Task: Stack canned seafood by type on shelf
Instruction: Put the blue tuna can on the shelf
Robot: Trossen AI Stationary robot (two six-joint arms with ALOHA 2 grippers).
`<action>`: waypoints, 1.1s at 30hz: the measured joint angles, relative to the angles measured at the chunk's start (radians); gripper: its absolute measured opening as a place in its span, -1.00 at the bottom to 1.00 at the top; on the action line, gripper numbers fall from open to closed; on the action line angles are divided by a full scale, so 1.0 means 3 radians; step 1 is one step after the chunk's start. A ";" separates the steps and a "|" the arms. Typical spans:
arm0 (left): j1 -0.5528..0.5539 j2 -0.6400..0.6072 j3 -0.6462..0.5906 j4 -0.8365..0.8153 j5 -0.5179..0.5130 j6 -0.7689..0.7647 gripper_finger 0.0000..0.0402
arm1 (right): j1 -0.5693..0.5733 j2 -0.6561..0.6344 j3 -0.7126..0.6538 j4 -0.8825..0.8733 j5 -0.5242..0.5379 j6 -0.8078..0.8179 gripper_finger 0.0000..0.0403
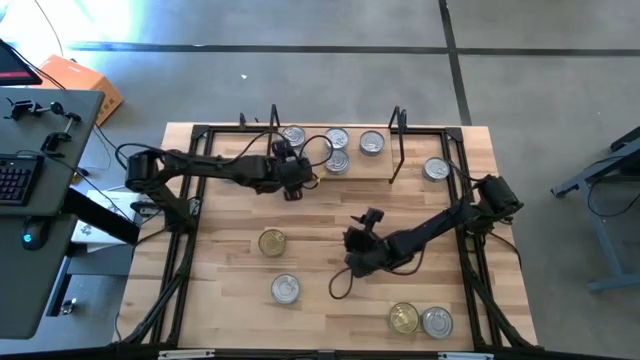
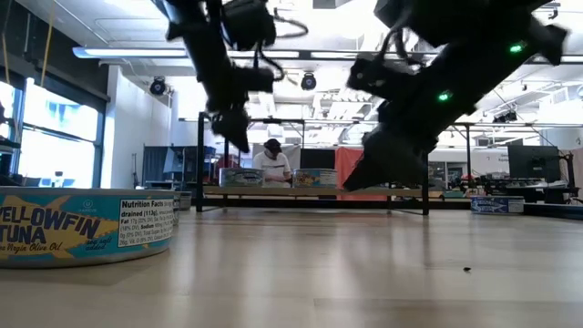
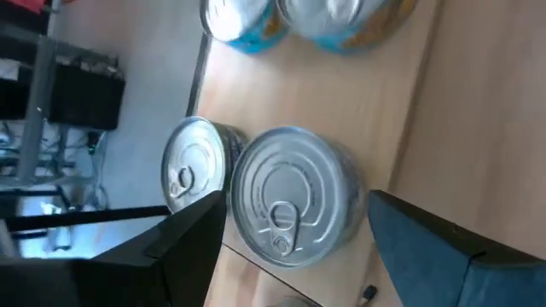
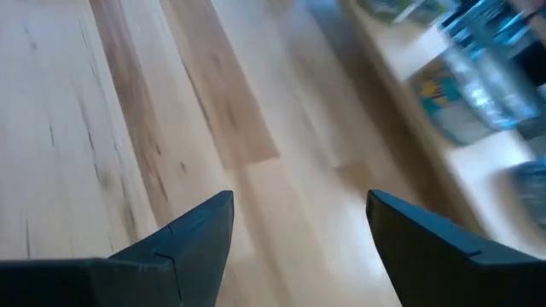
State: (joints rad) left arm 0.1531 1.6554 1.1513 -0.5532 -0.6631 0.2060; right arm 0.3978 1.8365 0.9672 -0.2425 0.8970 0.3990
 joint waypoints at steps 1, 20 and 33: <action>-0.0037 -0.0033 0.0023 -0.0006 0.0015 -0.0049 0.39 | 0.0043 -0.0044 0.0000 -0.0115 0.0083 0.0011 0.29; -0.1019 -0.0230 -0.0941 0.1791 0.0520 -0.0706 0.38 | 0.1225 -0.1065 0.0003 -0.2505 -0.0108 0.2235 0.24; -0.1618 -0.0230 -0.0956 0.1841 -0.0134 -0.0765 0.38 | 0.1613 -0.1065 0.0003 -0.1128 -0.3825 0.4079 0.21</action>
State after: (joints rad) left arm -0.3325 1.5864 0.8646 -0.0008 -0.7034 -0.0235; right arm 0.8817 1.5169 0.9680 -0.5810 -0.2506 1.6227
